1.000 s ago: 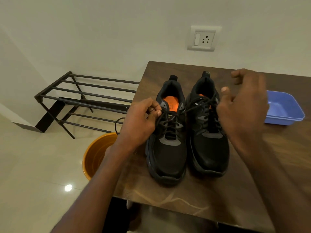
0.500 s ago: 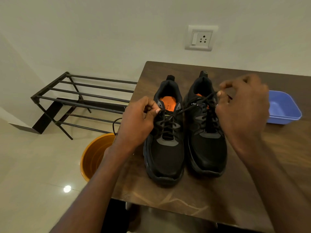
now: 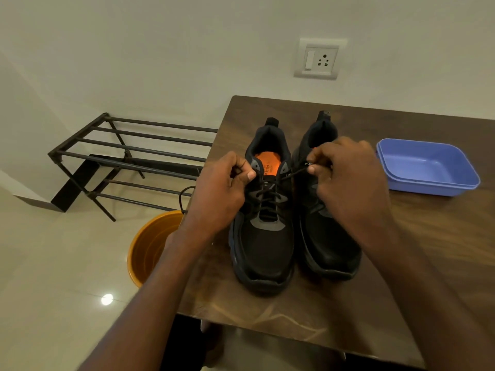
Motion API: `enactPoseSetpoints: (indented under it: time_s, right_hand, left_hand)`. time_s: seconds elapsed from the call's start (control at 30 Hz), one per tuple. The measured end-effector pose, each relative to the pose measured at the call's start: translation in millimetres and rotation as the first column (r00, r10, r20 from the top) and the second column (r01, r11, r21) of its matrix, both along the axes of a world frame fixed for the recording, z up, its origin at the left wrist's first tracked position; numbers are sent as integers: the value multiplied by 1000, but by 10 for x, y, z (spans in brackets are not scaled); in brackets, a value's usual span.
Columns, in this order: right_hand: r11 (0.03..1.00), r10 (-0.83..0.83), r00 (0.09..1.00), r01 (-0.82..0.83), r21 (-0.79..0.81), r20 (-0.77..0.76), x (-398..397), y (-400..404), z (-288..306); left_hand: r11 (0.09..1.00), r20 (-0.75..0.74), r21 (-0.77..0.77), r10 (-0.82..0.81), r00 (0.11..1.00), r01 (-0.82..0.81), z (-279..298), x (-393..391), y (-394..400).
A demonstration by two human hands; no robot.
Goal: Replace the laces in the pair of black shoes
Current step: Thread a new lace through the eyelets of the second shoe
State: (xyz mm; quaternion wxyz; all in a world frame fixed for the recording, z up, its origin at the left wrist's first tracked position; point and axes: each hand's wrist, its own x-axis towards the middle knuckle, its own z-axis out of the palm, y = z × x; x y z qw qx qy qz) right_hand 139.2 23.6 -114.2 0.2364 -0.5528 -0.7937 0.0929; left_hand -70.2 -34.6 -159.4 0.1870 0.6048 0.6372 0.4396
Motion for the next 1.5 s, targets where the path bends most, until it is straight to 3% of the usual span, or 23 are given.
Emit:
enactPoseSetpoints:
  time_s: [0.13, 0.3, 0.5, 0.57, 0.63, 0.7, 0.8, 0.93, 1.0, 1.07, 1.13, 1.17, 1.23, 1.3, 1.33, 1.37, 1.43, 1.5]
  right_hand:
    - [990, 136, 991, -136, 29, 1, -181, -124, -42]
    - [998, 45, 999, -45, -45, 7, -202, -77, -105]
    - [995, 94, 993, -91, -38, 77, -233, -108, -95]
    - [985, 120, 990, -109, -137, 76, -179, -93, -42]
    - [928, 180, 980, -199, -314, -89, -147, -114, 59]
    - [848, 205, 896, -364, -386, -394, -140, -183, 189]
    - [779, 213, 672, -555, -291, -709, -179, -270, 328]
    - [762, 53, 448, -596, -253, -892, -229, -305, 348]
    - [742, -93, 305, -614, -270, -948, -218, -282, 350]
    - [754, -185, 223, -592, -284, -957, -196, -234, 343]
    - [826, -237, 253, -456, -332, -938, -140, -151, 290]
    - [869, -257, 320, -337, -363, -912, -96, -109, 262]
    - [936, -271, 608, -14, -352, -746, 4, -32, 188]
    - [963, -256, 907, 210, -167, -334, 49, -20, 124]
    - [975, -220, 963, 216, -44, -156, 25, -44, 109]
    - [986, -146, 985, 152, 63, -90, -21, -68, 99]
    - [985, 115, 980, -91, 145, -165, -123, -121, 104]
    - [946, 310, 877, -325, 23, -366, -229, -188, 114]
  left_hand:
    - [1000, 2, -9, 17, 1000, -17, -11, -14, 1]
    - [999, 16, -13, 30, 999, -30, -13, -35, 2]
    - [1000, -9, 25, 7, 1000, -7, -25, -51, -15]
    - [995, -69, 91, 58, 996, -52, -10, -36, -22]
    - [980, -94, 176, 111, 989, -93, 31, -15, -19]
    - [980, 7, 196, 40, 999, -41, 65, 47, -14]
    - [984, 329, 165, -111, 938, 59, 176, 224, -66]
    - [986, 586, 128, -163, 794, 108, 326, 288, -130]
    - [971, 623, 116, -235, 746, 209, 355, 233, -122]
    - [944, 643, 103, -304, 703, 314, 363, 188, -124]
    - [943, 681, 79, -288, 673, 324, 384, 153, -133]
    - [955, 705, 75, -254, 662, 287, 396, 129, -133]
    - [983, 743, 70, -166, 648, 172, 404, 76, -133]
    - [995, 725, 55, -100, 682, 88, 392, 57, -116]
    - [996, 691, 49, -84, 718, 69, 383, 72, -104]
    - [997, 649, 48, -78, 757, 62, 363, 97, -95]
    - [996, 576, 65, -92, 813, 66, 338, 164, -87]
    - [993, 540, 95, -106, 835, 65, 316, 204, -84]
